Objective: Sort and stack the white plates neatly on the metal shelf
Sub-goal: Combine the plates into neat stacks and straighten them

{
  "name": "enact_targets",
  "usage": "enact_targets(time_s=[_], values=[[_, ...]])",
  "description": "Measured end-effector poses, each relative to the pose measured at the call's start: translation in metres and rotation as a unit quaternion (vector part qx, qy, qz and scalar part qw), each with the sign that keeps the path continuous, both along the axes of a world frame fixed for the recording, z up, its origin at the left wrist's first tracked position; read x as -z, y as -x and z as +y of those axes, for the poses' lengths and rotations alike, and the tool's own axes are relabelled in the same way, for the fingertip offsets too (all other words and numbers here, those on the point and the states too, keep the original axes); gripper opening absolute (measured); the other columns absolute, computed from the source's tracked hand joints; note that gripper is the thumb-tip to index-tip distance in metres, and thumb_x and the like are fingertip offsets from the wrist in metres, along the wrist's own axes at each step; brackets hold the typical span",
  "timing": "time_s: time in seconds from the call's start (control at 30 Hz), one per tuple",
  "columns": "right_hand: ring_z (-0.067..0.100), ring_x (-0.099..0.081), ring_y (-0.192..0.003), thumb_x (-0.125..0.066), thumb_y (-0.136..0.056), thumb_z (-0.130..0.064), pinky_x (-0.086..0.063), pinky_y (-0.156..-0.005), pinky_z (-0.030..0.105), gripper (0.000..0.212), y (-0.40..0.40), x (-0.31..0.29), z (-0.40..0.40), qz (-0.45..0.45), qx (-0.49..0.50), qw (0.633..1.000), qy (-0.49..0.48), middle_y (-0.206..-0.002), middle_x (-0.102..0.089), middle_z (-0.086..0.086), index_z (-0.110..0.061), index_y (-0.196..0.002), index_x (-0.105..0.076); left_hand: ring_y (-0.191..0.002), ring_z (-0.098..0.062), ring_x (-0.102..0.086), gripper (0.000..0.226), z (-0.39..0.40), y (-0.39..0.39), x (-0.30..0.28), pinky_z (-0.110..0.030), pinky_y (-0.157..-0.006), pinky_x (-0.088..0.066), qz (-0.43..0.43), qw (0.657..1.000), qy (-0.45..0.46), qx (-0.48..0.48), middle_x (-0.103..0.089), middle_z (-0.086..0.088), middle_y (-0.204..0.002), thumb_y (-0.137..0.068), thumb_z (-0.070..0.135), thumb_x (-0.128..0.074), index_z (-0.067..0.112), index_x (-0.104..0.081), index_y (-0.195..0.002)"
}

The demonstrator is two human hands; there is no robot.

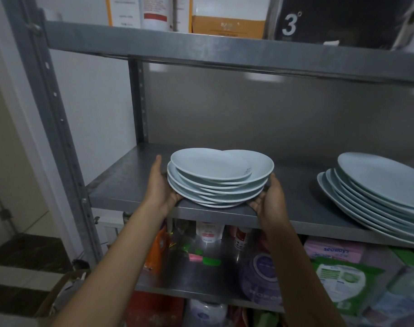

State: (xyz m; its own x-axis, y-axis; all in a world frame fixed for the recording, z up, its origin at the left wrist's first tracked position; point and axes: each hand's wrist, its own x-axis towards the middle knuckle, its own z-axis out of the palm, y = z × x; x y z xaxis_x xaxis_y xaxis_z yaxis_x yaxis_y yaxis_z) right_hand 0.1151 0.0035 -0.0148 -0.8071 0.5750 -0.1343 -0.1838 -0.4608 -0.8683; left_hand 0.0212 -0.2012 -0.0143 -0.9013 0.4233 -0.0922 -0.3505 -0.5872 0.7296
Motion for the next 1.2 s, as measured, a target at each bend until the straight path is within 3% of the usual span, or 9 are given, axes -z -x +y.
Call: enact_targets(time_s=[0.13, 0.27, 0.57, 0.7, 0.8, 0.87, 0.93, 1.07, 1.2], values=[[0.023, -0.067, -0.101, -0.045, -0.096, -0.042, -0.056, -0.083, 0.038, 0.04, -0.001, -0.004, -0.002, -0.005, -0.005, 1.0, -0.011, -0.115, -0.069, 0.008, -0.016, -0.122, -0.061, -0.106, -0.034, -0.065, 0.068, -0.002, 0.003, 0.002, -0.045, -0.086, -0.053, 0.003, 1.0, 0.024, -0.006, -0.07, -0.016, -0.112, -0.093, 0.067, -0.03, 0.011, -0.062, -0.115], [0.025, -0.065, -0.105, -0.047, -0.096, -0.041, -0.054, -0.088, 0.041, 0.041, -0.003, -0.006, 0.0, -0.006, -0.012, 1.0, -0.004, -0.115, -0.068, 0.009, -0.014, -0.123, -0.061, -0.103, -0.027, -0.067, 0.061, -0.002, 0.011, 0.005, -0.041, -0.09, -0.052, 0.039, 0.994, 0.089, -0.047, -0.073, -0.009, -0.106, -0.092, 0.065, -0.036, 0.016, -0.063, -0.115], [0.026, -0.066, -0.104, -0.047, -0.096, -0.043, -0.053, -0.091, 0.044, 0.046, 0.0, 0.002, 0.007, -0.001, -0.025, 1.0, -0.001, -0.117, -0.068, 0.011, -0.011, -0.126, -0.059, -0.11, -0.027, -0.065, 0.06, 0.007, 0.017, 0.01, -0.041, -0.096, -0.048, 0.068, 0.993, 0.094, -0.034, -0.07, -0.011, -0.116, -0.096, 0.06, -0.032, 0.015, -0.062, -0.124], [0.029, -0.062, -0.111, -0.043, -0.095, -0.048, -0.051, -0.093, 0.045, 0.056, 0.003, -0.001, 0.026, -0.024, 0.02, 0.999, -0.045, -0.127, -0.062, 0.015, -0.01, -0.137, -0.047, -0.104, -0.02, -0.066, 0.061, 0.001, 0.019, 0.005, -0.039, -0.095, -0.048, 0.093, 0.975, 0.175, -0.098, -0.072, -0.003, -0.112, -0.089, 0.069, -0.038, 0.022, -0.066, -0.117], [0.026, -0.056, -0.121, -0.048, -0.091, -0.052, -0.044, -0.103, 0.048, 0.064, 0.007, -0.012, 0.04, -0.017, 0.063, 0.994, -0.083, -0.137, -0.054, 0.012, -0.011, -0.141, -0.041, -0.128, -0.017, -0.048, 0.086, -0.002, 0.022, 0.0, -0.044, -0.111, -0.034, 0.136, 0.955, 0.223, -0.143, -0.05, 0.006, -0.142, -0.073, 0.083, -0.045, 0.031, -0.043, -0.142], [0.023, -0.055, -0.121, -0.051, -0.089, -0.05, -0.045, -0.103, 0.046, 0.062, 0.009, -0.023, 0.043, 0.004, 0.079, 0.992, -0.101, -0.134, -0.054, 0.007, -0.012, -0.138, -0.046, -0.13, -0.011, -0.038, 0.069, 0.001, 0.021, -0.006, -0.036, -0.112, -0.027, 0.185, 0.94, 0.224, -0.177, -0.04, 0.011, -0.145, -0.089, 0.065, -0.044, 0.029, -0.034, -0.147], [0.021, -0.056, -0.12, -0.054, -0.088, -0.05, -0.046, -0.103, 0.042, 0.059, 0.013, -0.031, 0.044, 0.018, 0.077, 0.99, -0.119, -0.132, -0.056, 0.005, -0.015, -0.134, -0.051, -0.127, -0.008, -0.04, 0.06, 0.005, 0.019, -0.012, -0.033, -0.111, -0.027, 0.206, 0.934, 0.232, -0.179, -0.042, 0.012, -0.141, -0.092, 0.058, -0.046, 0.027, -0.04, -0.144], [0.015, -0.058, -0.117, -0.053, -0.09, -0.044, -0.043, -0.105, 0.038, 0.046, 0.021, -0.035, 0.043, 0.038, 0.043, 0.987, -0.148, -0.13, -0.06, -0.002, -0.023, -0.131, -0.056, -0.121, -0.018, -0.056, 0.091, 0.01, 0.033, -0.002, -0.046, -0.109, -0.038, 0.174, 0.944, 0.236, -0.155, -0.06, 0.005, -0.132, -0.058, 0.088, -0.055, 0.031, -0.058, -0.129], [0.012, -0.061, -0.109, -0.051, -0.092, -0.034, -0.047, -0.094, 0.03, 0.042, 0.027, -0.041, 0.034, 0.059, 0.011, 0.988, -0.141, -0.126, -0.061, -0.004, -0.019, -0.13, -0.058, -0.124, -0.016, -0.053, 0.077, 0.014, 0.033, -0.001, -0.046, -0.11, -0.036, 0.181, 0.942, 0.222, -0.173, -0.058, 0.006, -0.135, -0.071, 0.077, -0.051, 0.032, -0.055, -0.133]])
